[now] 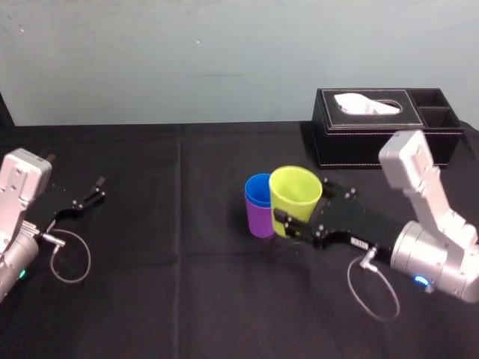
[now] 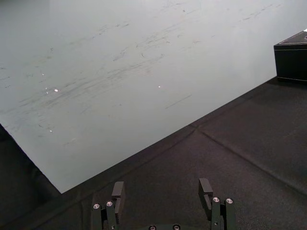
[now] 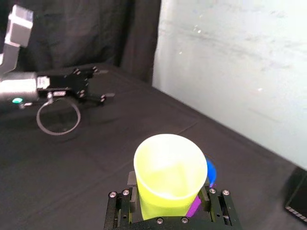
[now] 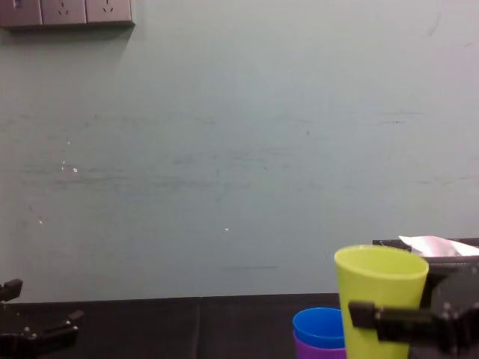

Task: Stack the three plastic cups sequentially using one hand.

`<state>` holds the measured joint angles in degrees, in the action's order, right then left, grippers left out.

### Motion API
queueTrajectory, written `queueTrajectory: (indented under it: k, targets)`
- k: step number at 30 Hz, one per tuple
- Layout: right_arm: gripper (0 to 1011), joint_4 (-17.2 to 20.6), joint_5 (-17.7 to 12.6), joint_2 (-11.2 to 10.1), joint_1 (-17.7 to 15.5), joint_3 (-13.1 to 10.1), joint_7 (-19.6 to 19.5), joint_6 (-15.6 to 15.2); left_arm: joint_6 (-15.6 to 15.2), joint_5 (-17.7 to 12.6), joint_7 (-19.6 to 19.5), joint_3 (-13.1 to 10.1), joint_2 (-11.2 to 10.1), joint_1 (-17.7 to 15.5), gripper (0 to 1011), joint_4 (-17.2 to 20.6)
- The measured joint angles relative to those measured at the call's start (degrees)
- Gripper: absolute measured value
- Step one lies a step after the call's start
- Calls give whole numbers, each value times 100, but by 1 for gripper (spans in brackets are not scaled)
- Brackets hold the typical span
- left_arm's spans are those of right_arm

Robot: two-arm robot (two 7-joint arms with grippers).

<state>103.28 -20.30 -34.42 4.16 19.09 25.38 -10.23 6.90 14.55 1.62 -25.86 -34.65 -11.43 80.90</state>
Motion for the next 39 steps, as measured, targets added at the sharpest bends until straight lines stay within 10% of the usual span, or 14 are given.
queueTrajectory:
  k: [39]
  targets:
    - [735,-1063,664,766,1314,457,-145,-275,0,0,0,0,0,0,1010,0]
